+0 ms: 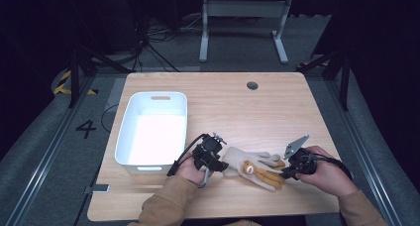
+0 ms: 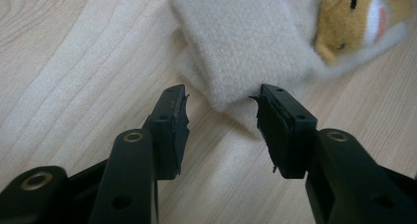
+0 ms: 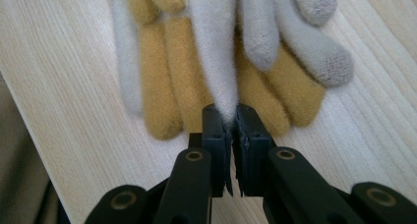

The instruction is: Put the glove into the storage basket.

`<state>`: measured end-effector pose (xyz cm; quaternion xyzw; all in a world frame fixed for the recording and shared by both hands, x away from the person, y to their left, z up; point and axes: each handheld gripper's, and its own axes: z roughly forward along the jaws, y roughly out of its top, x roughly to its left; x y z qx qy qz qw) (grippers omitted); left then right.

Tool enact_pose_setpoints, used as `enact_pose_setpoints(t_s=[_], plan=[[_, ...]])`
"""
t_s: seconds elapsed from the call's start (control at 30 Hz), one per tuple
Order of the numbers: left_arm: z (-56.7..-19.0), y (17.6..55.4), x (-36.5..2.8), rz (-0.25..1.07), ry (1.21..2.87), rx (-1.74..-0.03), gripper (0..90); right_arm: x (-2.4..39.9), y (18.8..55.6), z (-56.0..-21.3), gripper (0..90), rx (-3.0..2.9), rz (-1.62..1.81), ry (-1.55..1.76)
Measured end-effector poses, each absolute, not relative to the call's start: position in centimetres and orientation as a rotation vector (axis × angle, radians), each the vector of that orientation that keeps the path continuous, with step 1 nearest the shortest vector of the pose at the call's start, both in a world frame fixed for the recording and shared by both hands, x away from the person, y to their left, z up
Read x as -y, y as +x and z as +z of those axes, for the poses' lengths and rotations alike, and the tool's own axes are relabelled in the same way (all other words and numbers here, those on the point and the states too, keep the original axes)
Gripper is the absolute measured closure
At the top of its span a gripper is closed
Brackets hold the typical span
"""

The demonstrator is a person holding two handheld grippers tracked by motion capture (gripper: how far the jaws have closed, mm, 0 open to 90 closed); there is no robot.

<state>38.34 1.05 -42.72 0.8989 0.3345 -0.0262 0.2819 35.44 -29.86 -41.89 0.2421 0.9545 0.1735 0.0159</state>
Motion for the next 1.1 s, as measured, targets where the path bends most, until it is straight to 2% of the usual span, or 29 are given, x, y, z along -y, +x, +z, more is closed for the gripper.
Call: enact_pose_setpoints(t_s=[0.1,0.17,0.27,0.37,0.43,0.67,1.1], plan=[[-43.1,38.5,-0.9,-0.088,2.416,-0.884,53.3,29.8,35.4,-41.9,84.9,-2.966,0.545,0.748],[-43.1,38.4,-0.7,-0.089,2.421,-0.858,56.8,29.7,35.4,-41.9,84.9,-2.965,0.544,0.748],[-43.0,37.9,-0.3,-0.049,2.430,-0.808,65.1,29.6,35.4,-41.9,84.9,-2.966,0.538,0.754],[-42.9,37.5,-0.1,0.009,2.473,-0.781,78.6,29.5,35.4,-41.9,84.9,-2.967,0.540,0.760],[-42.8,37.4,0.0,0.031,2.486,-0.768,83.9,29.5,35.3,-41.9,84.9,-2.968,0.542,0.763],[-42.4,37.2,-0.1,0.031,2.479,-0.764,87.4,29.6,35.2,-41.5,85.0,-2.956,0.560,0.776],[-40.3,36.4,-0.4,0.045,2.456,-0.706,88.0,30.7,34.8,-39.4,85.7,-2.871,0.602,0.817]])
